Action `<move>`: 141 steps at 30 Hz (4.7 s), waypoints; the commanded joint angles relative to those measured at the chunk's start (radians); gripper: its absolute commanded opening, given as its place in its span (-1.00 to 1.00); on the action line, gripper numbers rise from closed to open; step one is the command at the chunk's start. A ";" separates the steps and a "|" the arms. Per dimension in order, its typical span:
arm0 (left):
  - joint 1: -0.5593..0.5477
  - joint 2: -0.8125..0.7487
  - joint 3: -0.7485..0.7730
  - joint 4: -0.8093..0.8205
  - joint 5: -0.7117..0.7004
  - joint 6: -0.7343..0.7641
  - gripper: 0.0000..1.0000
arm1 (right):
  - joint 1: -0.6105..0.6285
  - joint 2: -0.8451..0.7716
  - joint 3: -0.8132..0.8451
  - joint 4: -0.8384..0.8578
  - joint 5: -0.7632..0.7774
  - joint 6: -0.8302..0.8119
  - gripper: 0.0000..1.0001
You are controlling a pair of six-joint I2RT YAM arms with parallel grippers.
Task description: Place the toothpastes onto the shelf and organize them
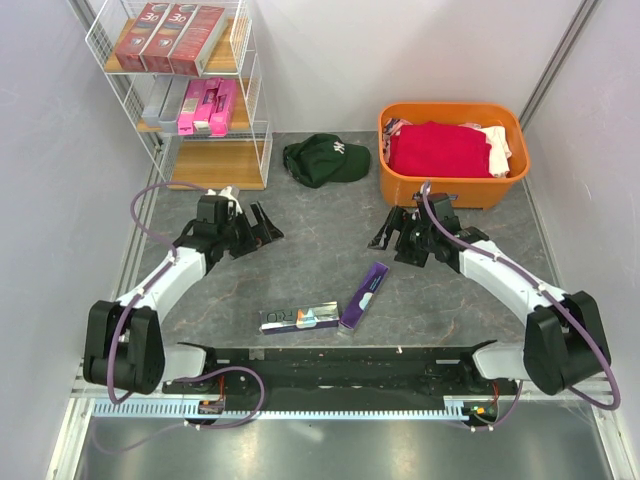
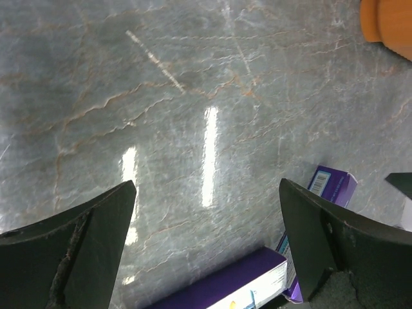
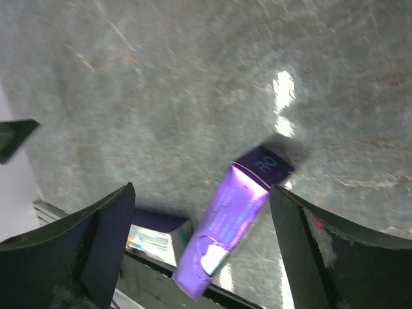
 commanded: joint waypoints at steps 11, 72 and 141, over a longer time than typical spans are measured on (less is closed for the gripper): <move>-0.034 0.059 0.052 0.026 0.001 0.053 1.00 | 0.064 0.177 0.049 -0.102 0.004 -0.106 0.67; -0.029 0.079 0.018 1.246 0.570 -0.810 1.00 | 0.113 -0.238 0.238 0.710 0.418 0.092 -0.74; 0.077 0.255 -0.087 1.755 0.529 -1.151 -0.49 | 0.111 -0.222 0.155 0.792 0.404 0.184 0.96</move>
